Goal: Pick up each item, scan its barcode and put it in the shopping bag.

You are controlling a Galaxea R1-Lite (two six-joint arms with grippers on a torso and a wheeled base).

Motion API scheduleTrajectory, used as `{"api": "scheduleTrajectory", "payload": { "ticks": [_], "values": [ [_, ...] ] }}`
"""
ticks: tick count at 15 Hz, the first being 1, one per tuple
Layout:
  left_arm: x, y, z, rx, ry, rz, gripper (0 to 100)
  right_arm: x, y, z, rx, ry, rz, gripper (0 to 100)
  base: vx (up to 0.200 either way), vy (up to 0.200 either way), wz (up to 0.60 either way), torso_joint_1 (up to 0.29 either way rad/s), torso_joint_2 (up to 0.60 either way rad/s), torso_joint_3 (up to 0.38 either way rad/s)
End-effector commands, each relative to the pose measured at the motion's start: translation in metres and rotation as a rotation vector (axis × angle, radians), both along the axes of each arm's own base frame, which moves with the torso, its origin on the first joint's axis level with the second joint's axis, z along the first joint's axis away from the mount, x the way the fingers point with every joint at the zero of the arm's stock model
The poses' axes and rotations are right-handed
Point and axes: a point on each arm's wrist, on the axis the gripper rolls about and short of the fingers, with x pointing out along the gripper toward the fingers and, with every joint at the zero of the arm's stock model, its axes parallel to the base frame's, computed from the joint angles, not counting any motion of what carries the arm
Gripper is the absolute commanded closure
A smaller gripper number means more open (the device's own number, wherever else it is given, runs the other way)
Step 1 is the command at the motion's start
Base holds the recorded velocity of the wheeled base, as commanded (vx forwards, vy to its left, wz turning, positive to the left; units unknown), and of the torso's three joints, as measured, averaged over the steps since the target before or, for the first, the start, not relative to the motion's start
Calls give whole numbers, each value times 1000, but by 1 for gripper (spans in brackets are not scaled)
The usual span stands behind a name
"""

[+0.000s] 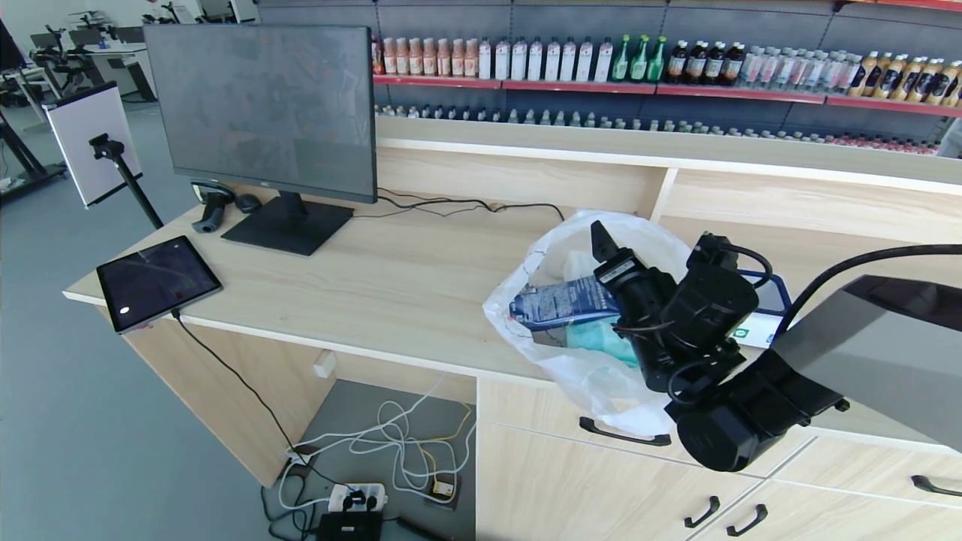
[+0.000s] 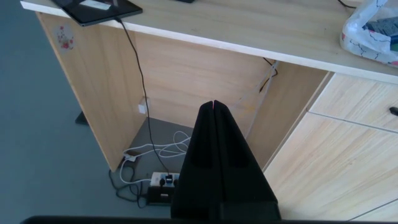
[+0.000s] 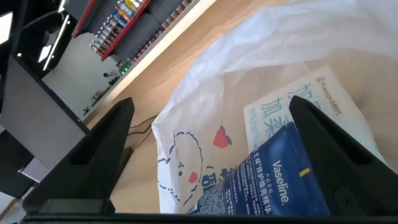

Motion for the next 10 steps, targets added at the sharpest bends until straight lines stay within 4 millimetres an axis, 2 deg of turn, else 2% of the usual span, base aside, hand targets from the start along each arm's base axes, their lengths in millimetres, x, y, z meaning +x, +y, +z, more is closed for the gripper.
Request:
{"api": "scheduleTrajectory", "payload": {
  "ticks": [1,3,6,8,10],
  "values": [
    [0,0,0,0,0,0,100,-15,-4,22,5,-41,6,0,0,0,0,0,0,0],
    [0,0,0,0,0,0,100,-34,-1,27,-6,-29,31,0,0,0,0,0,0,0],
    [0,0,0,0,0,0,100,-84,6,44,-10,-24,95,0,0,0,0,0,0,0],
    [0,0,0,0,0,0,100,-105,3,64,-42,-76,118,0,0,0,0,0,0,0],
    [0,0,0,0,0,0,100,-120,-8,73,-101,-108,146,0,0,0,0,0,0,0]
  ]
}}
